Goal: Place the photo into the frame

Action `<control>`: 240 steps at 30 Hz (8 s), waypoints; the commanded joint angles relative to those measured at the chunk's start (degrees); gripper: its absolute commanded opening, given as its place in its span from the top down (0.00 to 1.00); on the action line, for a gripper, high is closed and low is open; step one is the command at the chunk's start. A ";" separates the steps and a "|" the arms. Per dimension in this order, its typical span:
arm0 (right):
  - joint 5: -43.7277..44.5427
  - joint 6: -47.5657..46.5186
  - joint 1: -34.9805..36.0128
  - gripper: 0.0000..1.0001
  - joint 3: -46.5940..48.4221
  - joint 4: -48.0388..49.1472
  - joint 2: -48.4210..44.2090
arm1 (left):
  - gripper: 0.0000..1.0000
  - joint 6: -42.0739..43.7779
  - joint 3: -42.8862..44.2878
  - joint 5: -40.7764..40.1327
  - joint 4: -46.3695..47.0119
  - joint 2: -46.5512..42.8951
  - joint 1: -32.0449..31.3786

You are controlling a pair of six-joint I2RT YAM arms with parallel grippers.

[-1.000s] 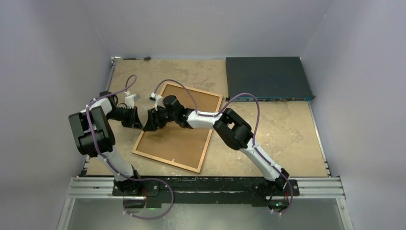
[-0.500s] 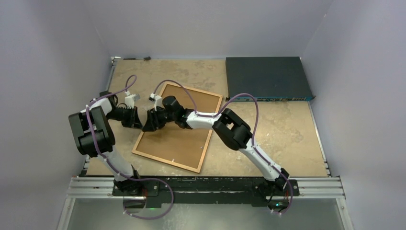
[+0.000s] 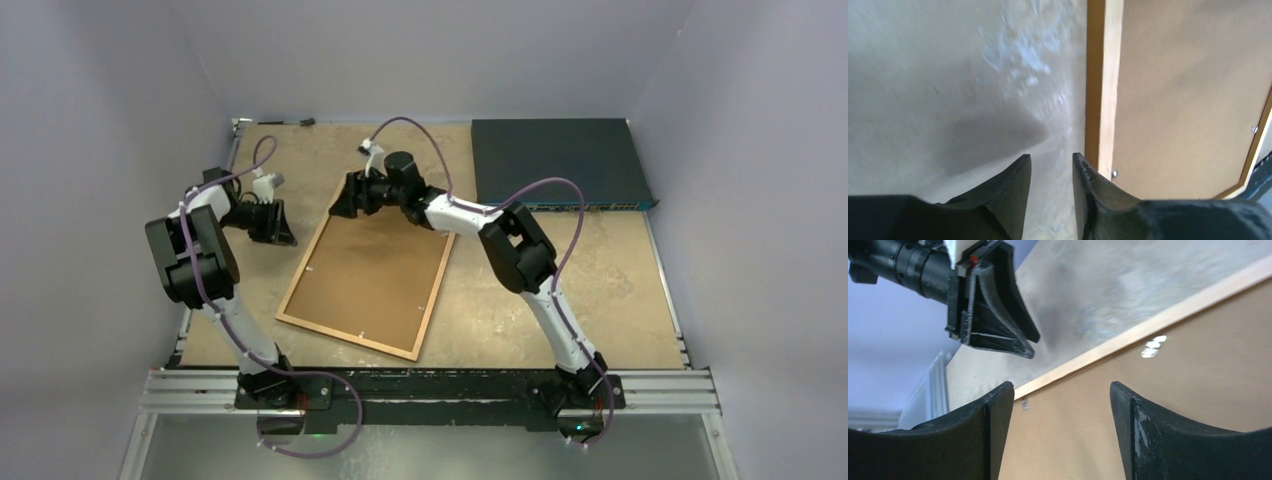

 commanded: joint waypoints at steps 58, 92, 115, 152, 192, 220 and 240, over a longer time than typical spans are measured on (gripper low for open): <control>1.18 -3.58 -3.80 0.22 10.32 1.44 11.01 | 1.00 -5.61 4.17 9.48 6.27 15.26 -12.73; -1.10 -4.70 -2.97 0.27 10.93 0.30 11.94 | 1.00 -4.54 2.92 8.60 6.28 15.00 -12.57; -3.53 -1.96 -2.75 0.29 13.76 2.78 15.77 | 1.00 -4.61 3.05 8.87 6.39 15.20 -12.06; 17.36 -1.97 -15.53 0.01 -43.85 -2.63 -37.31 | 0.91 11.50 3.32 -1.87 -6.30 4.46 -0.01; 12.83 1.41 -7.97 0.01 3.54 -17.29 -9.45 | 0.88 30.10 -13.01 -6.24 -21.60 -10.13 -14.48; -2.86 13.68 -4.71 0.01 -74.93 -7.53 -57.28 | 0.76 -11.82 41.26 -8.19 3.48 25.57 -10.02; 8.83 5.06 -11.98 0.01 -58.61 -12.55 -47.27 | 0.88 8.59 6.01 -9.70 -1.97 7.97 -5.76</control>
